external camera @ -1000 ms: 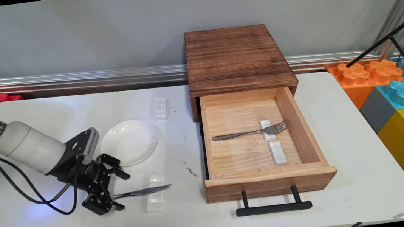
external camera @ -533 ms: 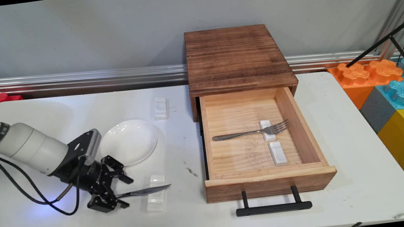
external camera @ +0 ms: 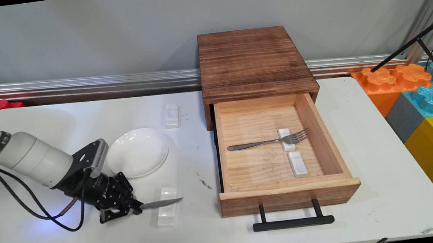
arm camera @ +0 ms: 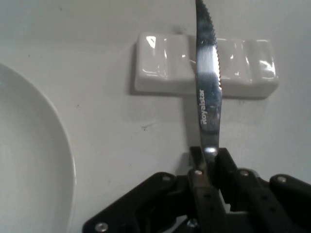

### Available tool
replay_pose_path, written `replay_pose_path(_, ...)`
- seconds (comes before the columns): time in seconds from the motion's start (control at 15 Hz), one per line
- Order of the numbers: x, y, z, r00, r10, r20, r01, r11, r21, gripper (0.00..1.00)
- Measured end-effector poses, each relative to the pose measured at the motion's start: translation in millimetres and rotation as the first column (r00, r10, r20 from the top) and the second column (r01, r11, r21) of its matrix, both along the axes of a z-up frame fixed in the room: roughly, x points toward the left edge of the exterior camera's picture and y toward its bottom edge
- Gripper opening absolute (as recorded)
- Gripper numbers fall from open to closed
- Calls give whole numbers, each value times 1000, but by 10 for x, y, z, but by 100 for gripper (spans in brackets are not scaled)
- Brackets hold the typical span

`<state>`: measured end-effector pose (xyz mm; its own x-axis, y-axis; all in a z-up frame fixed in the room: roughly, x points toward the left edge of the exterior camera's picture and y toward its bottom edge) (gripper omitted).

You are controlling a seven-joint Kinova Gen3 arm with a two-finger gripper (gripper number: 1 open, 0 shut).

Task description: Place the picked object into the drawer

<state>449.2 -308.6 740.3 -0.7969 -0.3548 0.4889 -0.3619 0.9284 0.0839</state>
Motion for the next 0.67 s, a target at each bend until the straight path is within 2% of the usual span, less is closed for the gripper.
replay_pose_path(0.33,-4,3,33,1000,4,-2,-4,1000,9,0)
replay_pose_path(0.67,-18,-38,211,1000,2,-25,-2,1000,13,0)
